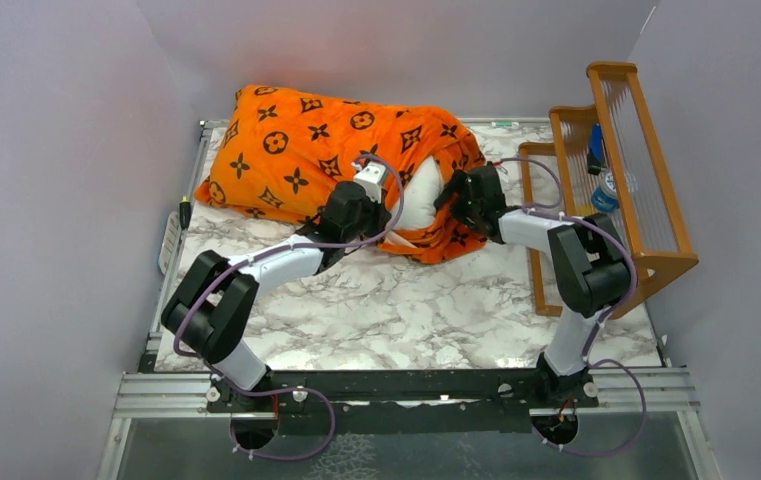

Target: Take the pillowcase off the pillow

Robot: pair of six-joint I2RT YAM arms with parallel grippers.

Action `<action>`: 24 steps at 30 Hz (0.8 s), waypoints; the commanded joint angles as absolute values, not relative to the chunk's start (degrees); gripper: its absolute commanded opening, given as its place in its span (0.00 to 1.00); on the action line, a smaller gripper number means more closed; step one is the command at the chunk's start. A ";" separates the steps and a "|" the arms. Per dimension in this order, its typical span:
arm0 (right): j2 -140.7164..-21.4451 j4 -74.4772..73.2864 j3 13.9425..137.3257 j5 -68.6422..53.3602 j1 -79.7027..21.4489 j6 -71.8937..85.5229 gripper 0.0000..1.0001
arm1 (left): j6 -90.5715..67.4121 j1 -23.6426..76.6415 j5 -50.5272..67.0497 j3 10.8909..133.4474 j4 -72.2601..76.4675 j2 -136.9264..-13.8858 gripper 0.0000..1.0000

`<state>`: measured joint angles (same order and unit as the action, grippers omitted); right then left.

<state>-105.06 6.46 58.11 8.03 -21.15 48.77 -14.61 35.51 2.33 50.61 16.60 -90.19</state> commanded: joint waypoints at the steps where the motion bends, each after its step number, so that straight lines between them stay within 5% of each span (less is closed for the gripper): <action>1: -108.11 29.07 51.71 -19.52 -21.62 39.66 1.00 | -16.09 36.47 6.25 52.14 14.98 -92.67 0.00; 8: -111.02 67.70 47.42 -45.53 -21.62 46.64 0.99 | -14.71 36.47 6.14 53.76 13.10 -91.21 0.00; 14: -116.65 90.53 48.71 -51.54 -21.62 58.56 0.95 | -13.94 36.45 8.91 54.67 13.04 -88.79 0.00; 19: -120.42 101.23 50.69 -51.64 -21.62 65.68 0.77 | -14.48 36.42 13.57 54.66 13.67 -86.59 0.00; 24: -120.43 101.09 52.79 -53.09 -21.71 65.94 0.48 | -14.86 36.39 18.50 55.10 12.39 -84.58 0.19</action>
<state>-122.13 80.49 48.49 -44.71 -18.90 62.59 -13.28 34.52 5.50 53.04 12.49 -86.59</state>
